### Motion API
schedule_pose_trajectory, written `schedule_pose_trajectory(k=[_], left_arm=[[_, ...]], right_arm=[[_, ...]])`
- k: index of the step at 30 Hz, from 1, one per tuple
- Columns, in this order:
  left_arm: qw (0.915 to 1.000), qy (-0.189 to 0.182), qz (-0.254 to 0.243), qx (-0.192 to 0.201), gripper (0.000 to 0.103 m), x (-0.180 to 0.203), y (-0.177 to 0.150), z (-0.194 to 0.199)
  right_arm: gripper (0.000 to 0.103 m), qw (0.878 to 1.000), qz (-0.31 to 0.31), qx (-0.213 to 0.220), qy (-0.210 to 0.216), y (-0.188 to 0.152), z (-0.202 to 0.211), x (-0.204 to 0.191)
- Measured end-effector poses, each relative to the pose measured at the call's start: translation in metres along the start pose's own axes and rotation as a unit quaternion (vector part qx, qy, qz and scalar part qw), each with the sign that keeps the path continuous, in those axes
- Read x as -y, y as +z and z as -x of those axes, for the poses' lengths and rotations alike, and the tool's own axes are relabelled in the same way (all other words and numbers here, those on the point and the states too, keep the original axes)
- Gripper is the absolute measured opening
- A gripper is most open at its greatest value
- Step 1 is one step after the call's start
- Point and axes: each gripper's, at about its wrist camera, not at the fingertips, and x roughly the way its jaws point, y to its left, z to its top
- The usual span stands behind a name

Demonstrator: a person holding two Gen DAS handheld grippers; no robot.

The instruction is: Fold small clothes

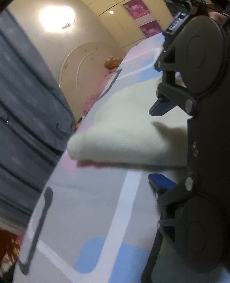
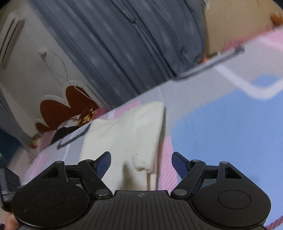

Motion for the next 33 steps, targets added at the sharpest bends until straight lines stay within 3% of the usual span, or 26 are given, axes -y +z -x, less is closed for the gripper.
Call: schedule_pose_trajectory(k=[3,6,10,14,15,17,20,22,23,27,33], left_arm=[[1.0,-0.008,-0.002,-0.004,0.07,-0.004,0.004,-0.007],[0.9996,-0.025,0.006,-0.013,0.07,-0.01,0.011,-0.016],[0.9985,-0.046,0.01,-0.029,0.067,-0.01,0.016,-0.026],[0.9985,-0.033,-0.022,-0.037,0.067,0.003,0.017,-0.037],[0.9984,-0.028,-0.032,-0.038,0.067,0.007,0.015,-0.036],[0.9979,-0.01,-0.053,-0.036,0.067,0.017,0.015,-0.04],[0.9962,0.021,-0.081,-0.026,0.063,0.031,0.009,-0.042],[0.9952,0.028,-0.092,-0.018,0.042,0.038,0.007,-0.041],[0.9946,0.033,-0.097,-0.015,0.039,0.041,0.007,-0.039],[0.989,0.061,-0.135,-0.004,0.033,0.06,0.001,-0.027],[0.9865,0.051,-0.154,0.021,0.033,0.081,-0.005,0.008]], right_arm=[[0.076,0.997,-0.071,-0.03,0.024,0.004,-0.013,0.026],[0.076,0.994,-0.092,-0.029,0.051,0.01,-0.016,0.033],[0.076,0.993,-0.083,-0.055,0.066,0.019,-0.027,0.029],[0.075,0.995,-0.052,-0.076,0.049,0.027,-0.034,0.015],[0.073,0.995,-0.044,-0.079,0.043,0.027,-0.035,0.013],[0.049,0.996,-0.019,-0.085,0.017,0.027,-0.037,0.01],[0.044,0.996,-0.01,-0.09,0.011,0.024,-0.038,0.009],[0.037,0.996,0.005,-0.086,0.002,0.022,-0.035,0.003],[0.033,0.997,0.017,-0.081,-0.005,0.02,-0.034,-0.002],[0.028,0.994,0.088,-0.052,-0.039,0.01,-0.02,-0.024],[0.027,0.994,0.1,-0.016,-0.029,0.0,0.026,-0.036]])
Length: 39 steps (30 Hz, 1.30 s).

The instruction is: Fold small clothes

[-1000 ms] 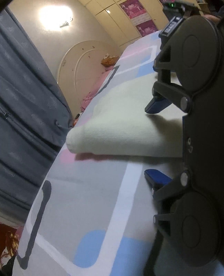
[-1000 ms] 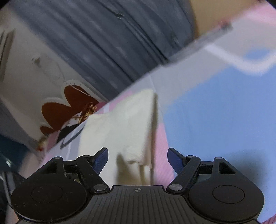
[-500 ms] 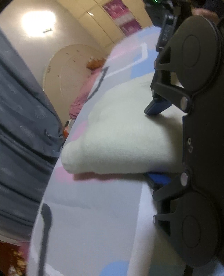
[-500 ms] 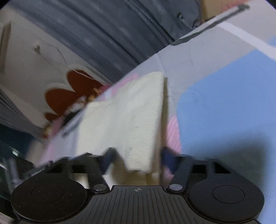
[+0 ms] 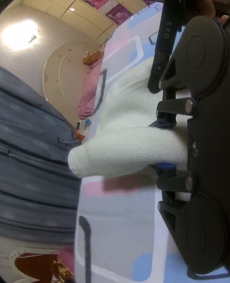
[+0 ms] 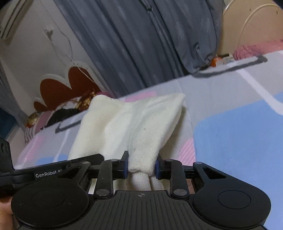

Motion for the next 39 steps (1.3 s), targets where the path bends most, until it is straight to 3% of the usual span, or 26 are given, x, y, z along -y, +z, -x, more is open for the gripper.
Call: schedule_pose_trajectory(k=[13,22,29,39], left_arm=[[0.9983,-0.003,-0.036,0.046,0.033,0.057,-0.024,0.122],[0.9977,0.019,-0.024,0.061,0.033,0.043,-0.047,0.192],[0.9973,0.042,-0.009,0.06,0.033,-0.004,-0.048,0.202],[0.9976,0.061,0.026,0.022,0.034,-0.118,-0.039,0.182]], right_arm=[[0.027,0.998,0.034,0.053,0.014,-0.024,0.117,-0.065],[0.027,0.995,0.062,0.055,0.051,-0.055,0.157,-0.127],[0.027,0.994,0.073,0.036,0.073,-0.066,0.121,-0.171],[0.027,0.993,0.079,-0.015,0.085,-0.075,-0.002,-0.234]])
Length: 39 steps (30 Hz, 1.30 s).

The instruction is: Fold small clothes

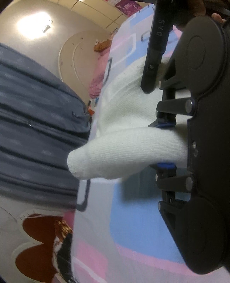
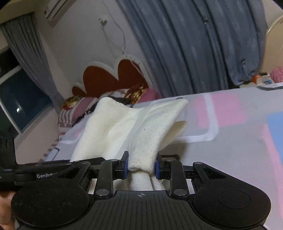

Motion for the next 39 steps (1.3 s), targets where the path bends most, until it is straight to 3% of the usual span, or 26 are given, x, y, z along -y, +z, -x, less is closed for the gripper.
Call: schedule_pose_trajectory(k=[9,11,12,14,19,22,25,28,29,30,33,34,36,39], left_arm=[[0.9995,0.0,0.028,-0.014,0.036,-0.08,-0.006,-0.044],[0.9987,0.029,0.028,-0.03,0.056,-0.094,-0.016,-0.06],[0.9974,0.056,0.03,-0.033,0.085,-0.099,-0.019,-0.066],[0.9964,0.05,0.065,-0.02,0.085,-0.11,-0.024,-0.069],[0.9978,0.046,0.046,-0.014,0.083,-0.105,-0.026,-0.066],[0.9976,0.043,0.052,-0.011,0.082,-0.111,-0.023,-0.059],[0.9945,0.08,0.041,0.054,0.078,-0.111,-0.014,-0.034],[0.9948,0.036,0.038,0.087,0.076,-0.1,0.005,-0.03],[0.9958,0.023,0.023,0.086,0.075,-0.09,0.013,-0.036],[0.9968,0.016,0.005,0.078,0.074,-0.081,0.018,-0.044],[0.9987,0.022,-0.02,0.042,0.073,-0.068,0.023,-0.076],[0.9979,0.048,-0.038,0.022,0.072,-0.067,0.02,-0.088],[0.9871,0.127,-0.097,-0.007,0.074,-0.063,0.012,-0.106],[0.995,0.095,-0.029,0.002,0.073,-0.084,0.011,-0.099]], right_arm=[[0.027,0.999,-0.014,-0.038,0.009,-0.005,-0.104,-0.002],[0.027,0.998,-0.012,-0.055,0.003,-0.011,-0.124,0.004],[0.027,0.997,-0.015,-0.079,-0.012,-0.016,-0.14,0.012],[0.032,0.995,-0.041,-0.094,-0.018,-0.024,-0.159,0.029],[0.033,0.994,-0.054,-0.093,-0.003,-0.021,-0.162,0.039],[0.043,0.993,-0.075,-0.092,-0.001,-0.017,-0.157,0.046],[0.047,0.998,-0.049,-0.041,-0.026,-0.002,-0.132,0.044],[0.043,0.999,-0.04,-0.012,-0.022,0.014,-0.127,0.046],[0.031,0.999,-0.033,-0.015,-0.022,0.02,-0.135,0.043],[0.027,0.999,-0.026,-0.022,-0.019,0.025,-0.144,0.04],[0.024,0.999,-0.001,-0.047,-0.026,0.024,-0.171,0.027],[0.023,0.998,0.009,-0.06,-0.035,0.022,-0.18,0.025],[0.02,0.992,0.046,-0.09,-0.07,0.013,-0.201,0.024],[0.018,0.991,0.065,-0.088,-0.071,0.012,-0.205,0.028]])
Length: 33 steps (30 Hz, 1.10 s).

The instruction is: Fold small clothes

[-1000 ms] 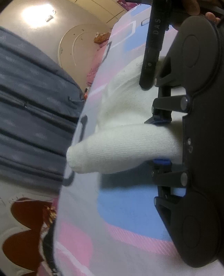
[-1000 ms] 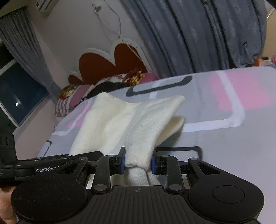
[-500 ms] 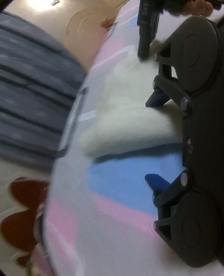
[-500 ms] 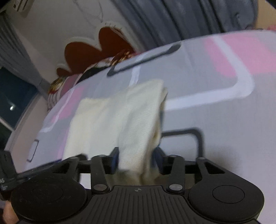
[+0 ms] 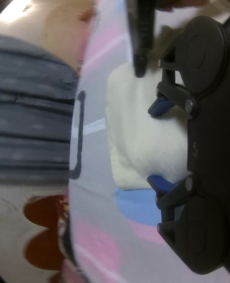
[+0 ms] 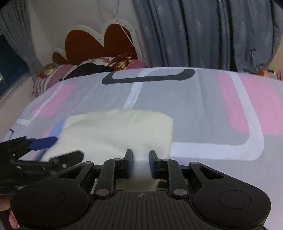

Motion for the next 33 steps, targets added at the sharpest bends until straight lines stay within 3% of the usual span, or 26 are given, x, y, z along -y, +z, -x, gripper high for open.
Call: schedule_pose_trajectory(k=[4,9,15,22,24,27,33], left_arm=[[0.9994,-0.014,0.029,0.01,0.06,-0.012,-0.011,0.026],[0.9994,0.003,0.031,0.012,0.061,-0.004,-0.046,0.052],[0.9996,0.012,0.024,-0.007,0.063,0.014,-0.074,0.073],[0.9995,0.023,0.019,-0.011,0.061,0.024,-0.092,0.106],[0.9991,0.028,0.022,-0.021,0.062,0.024,-0.103,0.11],[0.9986,0.029,0.036,-0.024,0.064,0.02,-0.112,0.114],[0.9983,0.036,0.04,-0.023,0.064,0.022,-0.121,0.123]], right_arm=[[0.019,1.0,0.003,0.012,0.006,-0.001,0.022,0.001],[0.019,0.999,0.026,0.032,0.031,-0.036,0.065,-0.008],[0.019,0.999,0.032,-0.009,0.008,-0.08,0.07,-0.012],[0.019,0.999,0.022,0.024,0.023,-0.103,0.12,-0.021],[0.019,0.999,0.033,0.011,0.028,-0.113,0.122,-0.026],[0.019,0.998,0.039,-0.04,-0.003,-0.124,0.103,-0.029],[0.019,0.999,0.027,-0.033,0.0,-0.136,0.11,-0.029]])
